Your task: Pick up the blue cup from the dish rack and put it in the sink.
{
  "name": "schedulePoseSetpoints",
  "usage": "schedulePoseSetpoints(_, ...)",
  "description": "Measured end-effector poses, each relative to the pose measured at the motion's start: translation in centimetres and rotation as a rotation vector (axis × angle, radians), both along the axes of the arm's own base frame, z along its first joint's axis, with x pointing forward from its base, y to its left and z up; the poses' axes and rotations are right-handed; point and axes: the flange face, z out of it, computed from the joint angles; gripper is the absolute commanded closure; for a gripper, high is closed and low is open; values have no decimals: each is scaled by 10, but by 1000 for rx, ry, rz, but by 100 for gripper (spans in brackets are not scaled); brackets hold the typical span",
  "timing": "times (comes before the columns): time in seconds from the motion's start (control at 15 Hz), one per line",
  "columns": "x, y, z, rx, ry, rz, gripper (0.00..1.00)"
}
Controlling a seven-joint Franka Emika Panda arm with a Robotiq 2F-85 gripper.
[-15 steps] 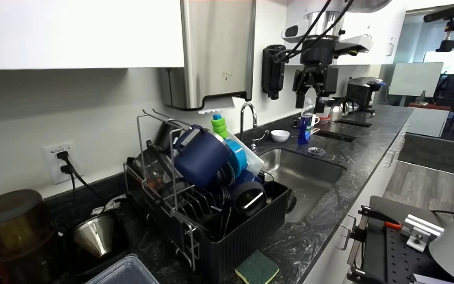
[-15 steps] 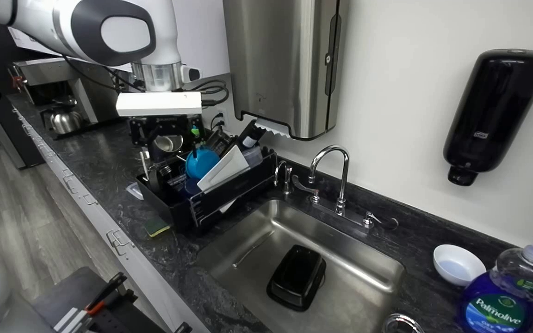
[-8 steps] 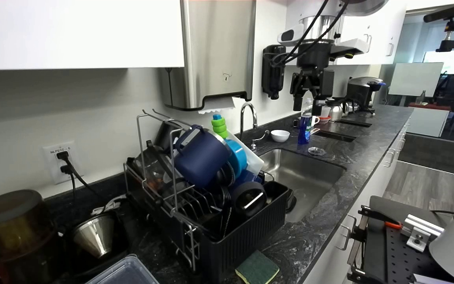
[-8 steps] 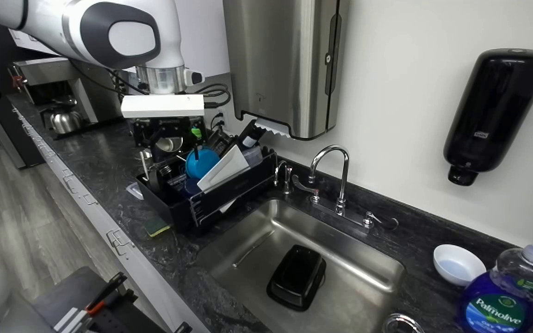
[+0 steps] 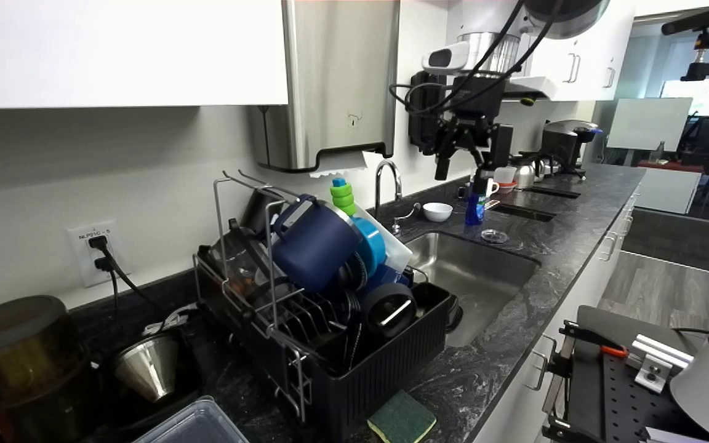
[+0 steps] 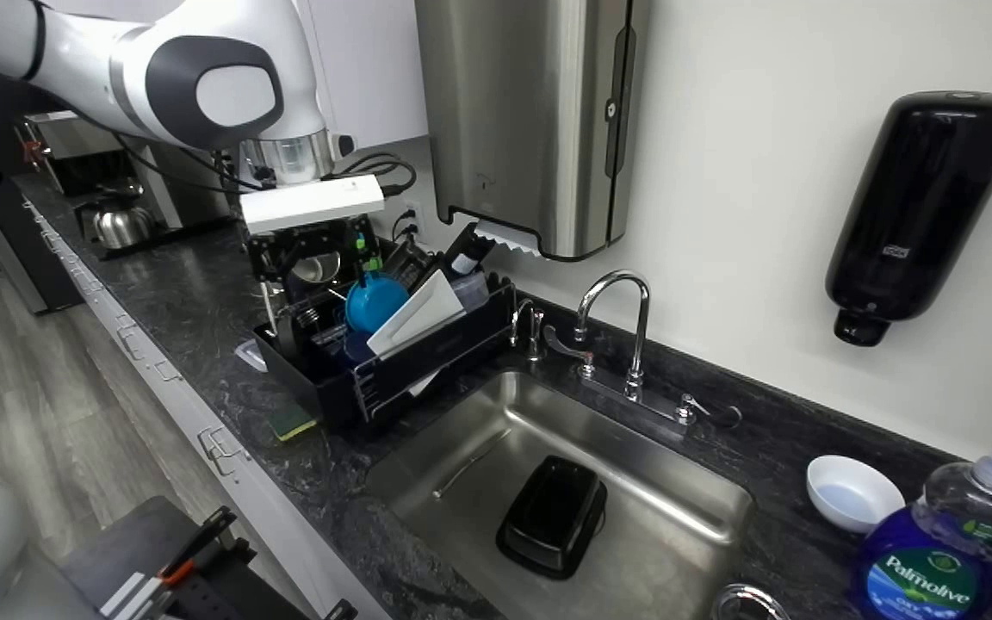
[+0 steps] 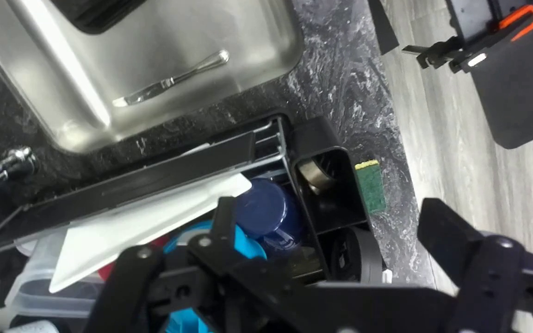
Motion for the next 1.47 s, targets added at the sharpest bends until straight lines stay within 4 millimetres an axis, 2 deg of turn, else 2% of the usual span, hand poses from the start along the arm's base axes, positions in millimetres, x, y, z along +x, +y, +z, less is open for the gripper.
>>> schedulePoseSetpoints(0.33, 13, 15, -33, 20, -95, 232, 0)
schedulePoseSetpoints(0.6, 15, 23, -45, 147, -111, 408, 0)
schedulePoseSetpoints(1.0, 21, 30, -29, 235, -157, 564, 0)
schedulePoseSetpoints(1.27, 42, 30, -14, 273, -193, 513, 0)
schedulePoseSetpoints(1.47, 56, 31, -18, 328, -178, 443, 0)
